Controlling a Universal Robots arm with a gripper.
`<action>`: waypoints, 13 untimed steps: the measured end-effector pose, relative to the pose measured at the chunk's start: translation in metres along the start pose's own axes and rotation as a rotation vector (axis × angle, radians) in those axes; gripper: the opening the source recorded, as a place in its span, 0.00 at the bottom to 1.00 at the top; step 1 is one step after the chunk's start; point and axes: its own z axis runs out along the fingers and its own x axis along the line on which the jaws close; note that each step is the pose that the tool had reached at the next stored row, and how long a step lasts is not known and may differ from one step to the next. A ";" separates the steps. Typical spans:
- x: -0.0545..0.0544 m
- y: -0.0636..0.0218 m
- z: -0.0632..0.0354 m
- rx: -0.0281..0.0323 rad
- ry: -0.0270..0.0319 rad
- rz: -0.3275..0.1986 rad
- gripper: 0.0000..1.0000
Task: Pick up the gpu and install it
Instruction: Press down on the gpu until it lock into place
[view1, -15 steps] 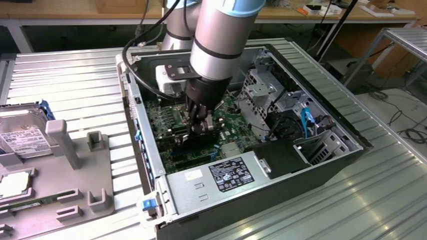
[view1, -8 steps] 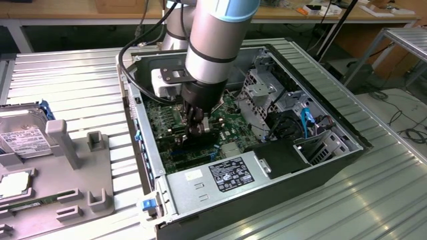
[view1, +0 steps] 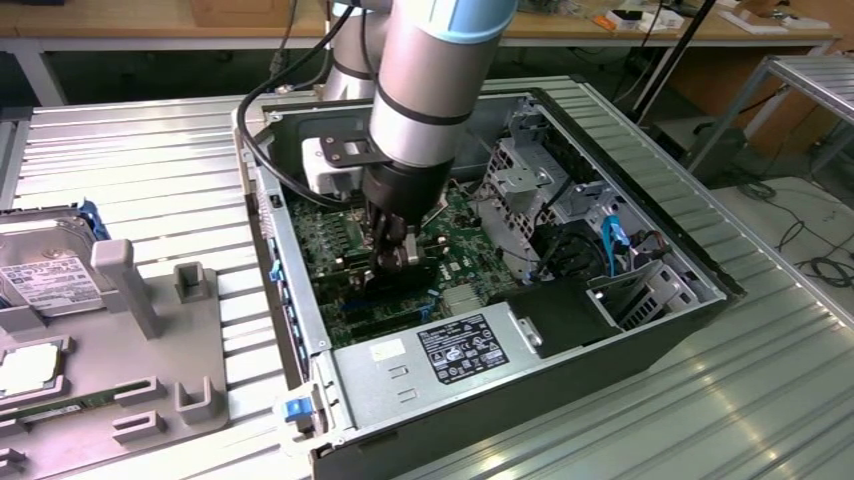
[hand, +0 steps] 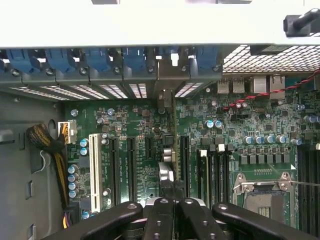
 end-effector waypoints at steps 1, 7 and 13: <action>0.000 -0.0001 0.0013 0.0000 0.0000 0.000 0.11; -0.001 -0.0001 -0.0019 -0.0005 0.0008 0.000 0.11; -0.001 0.0014 -0.0221 -0.0005 -0.0003 0.000 0.11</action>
